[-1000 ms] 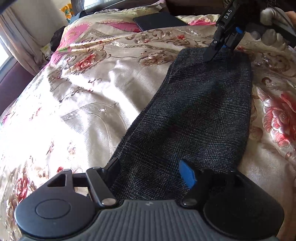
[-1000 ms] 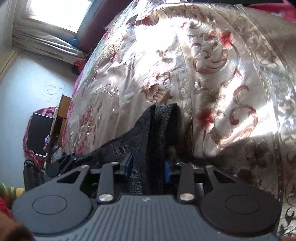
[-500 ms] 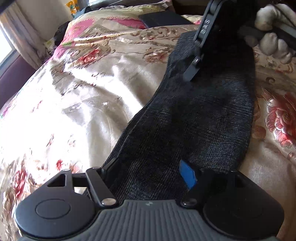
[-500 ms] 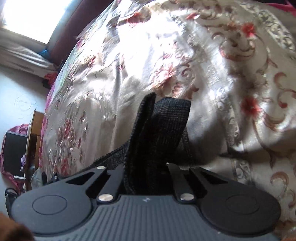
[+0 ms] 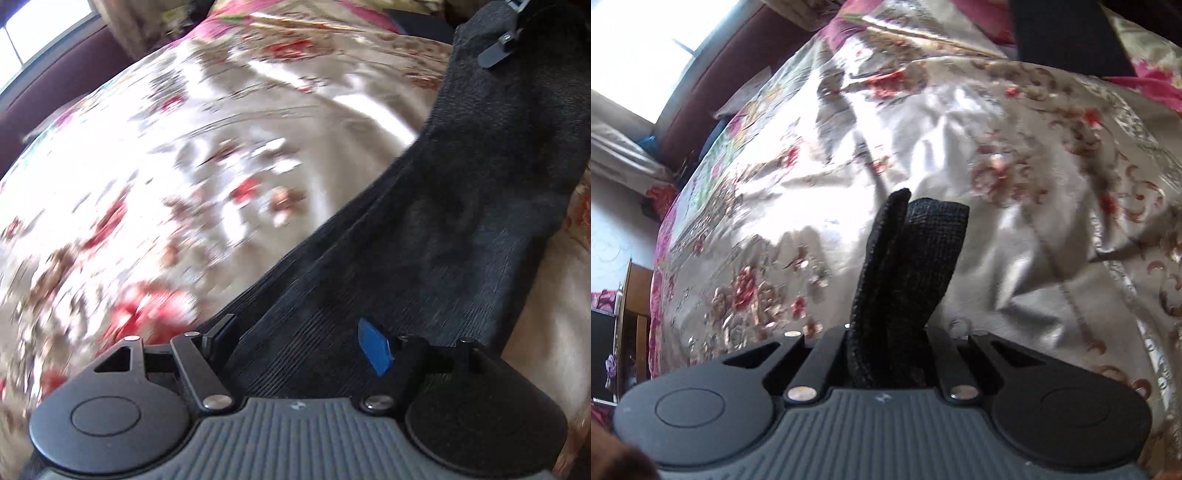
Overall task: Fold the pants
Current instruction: 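Grasp the end of the trouser strip with the right gripper and lift it, then fold the lifted end over toward the left gripper and release it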
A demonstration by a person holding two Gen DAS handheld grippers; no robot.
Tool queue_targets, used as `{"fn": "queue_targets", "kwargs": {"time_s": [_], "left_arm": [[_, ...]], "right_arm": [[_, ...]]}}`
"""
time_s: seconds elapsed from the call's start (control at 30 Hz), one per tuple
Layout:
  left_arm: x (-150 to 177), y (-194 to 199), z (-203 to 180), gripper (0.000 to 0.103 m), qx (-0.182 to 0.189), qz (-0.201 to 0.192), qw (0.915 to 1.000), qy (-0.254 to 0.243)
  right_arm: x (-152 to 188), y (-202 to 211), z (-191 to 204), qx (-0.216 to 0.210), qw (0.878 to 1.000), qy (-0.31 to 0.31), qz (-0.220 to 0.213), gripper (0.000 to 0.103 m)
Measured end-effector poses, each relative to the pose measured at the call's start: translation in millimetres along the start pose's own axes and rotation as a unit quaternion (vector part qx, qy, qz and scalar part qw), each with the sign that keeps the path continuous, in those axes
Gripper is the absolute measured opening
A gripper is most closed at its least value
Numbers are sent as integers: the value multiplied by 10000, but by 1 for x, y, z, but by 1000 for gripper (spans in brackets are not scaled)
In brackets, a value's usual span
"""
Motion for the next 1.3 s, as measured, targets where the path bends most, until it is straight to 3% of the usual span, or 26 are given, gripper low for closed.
{"fn": "queue_targets", "kwargs": {"time_s": [0.3, 0.53, 0.7, 0.77, 0.83, 1.03, 1.17, 1.3], "left_arm": [[63, 39, 85, 85, -542, -14, 9924, 1106], [142, 81, 157, 85, -1155, 70, 9748, 1910], [211, 107, 209, 85, -1656, 244, 9598, 2251], [236, 112, 225, 85, -1791, 333, 9540, 2380], [258, 116, 236, 85, -1853, 377, 9489, 2525], [302, 125, 250, 85, -1846, 441, 9388, 2875], [314, 131, 255, 85, -1869, 320, 9349, 3001], [321, 136, 258, 85, -2014, 249, 9315, 3019]], "right_arm": [[79, -45, 181, -756, 9901, 926, 736, 6], [168, -114, 291, -1361, 9773, 978, 1298, 6], [244, -161, 354, -1309, 9607, 1685, 1776, 7], [275, -179, 366, -1174, 9515, 2053, 1969, 7], [299, -196, 373, -1055, 9501, 2083, 2069, 7], [326, -223, 397, -978, 9654, 1690, 1729, 7], [339, -238, 412, -812, 9666, 1766, 1672, 9], [355, -266, 421, -649, 9686, 1595, 1792, 27]]}}
Point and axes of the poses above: each gripper's, at about its wrist camera, not at the fingertips, and y roughly against the way its jaws point, z to its left, x to its underside, the point moved 9 cm from there along -y, roughly the way its jaws point, and after that the axes turned 3 degrees about -x, right-handed, at the moved point
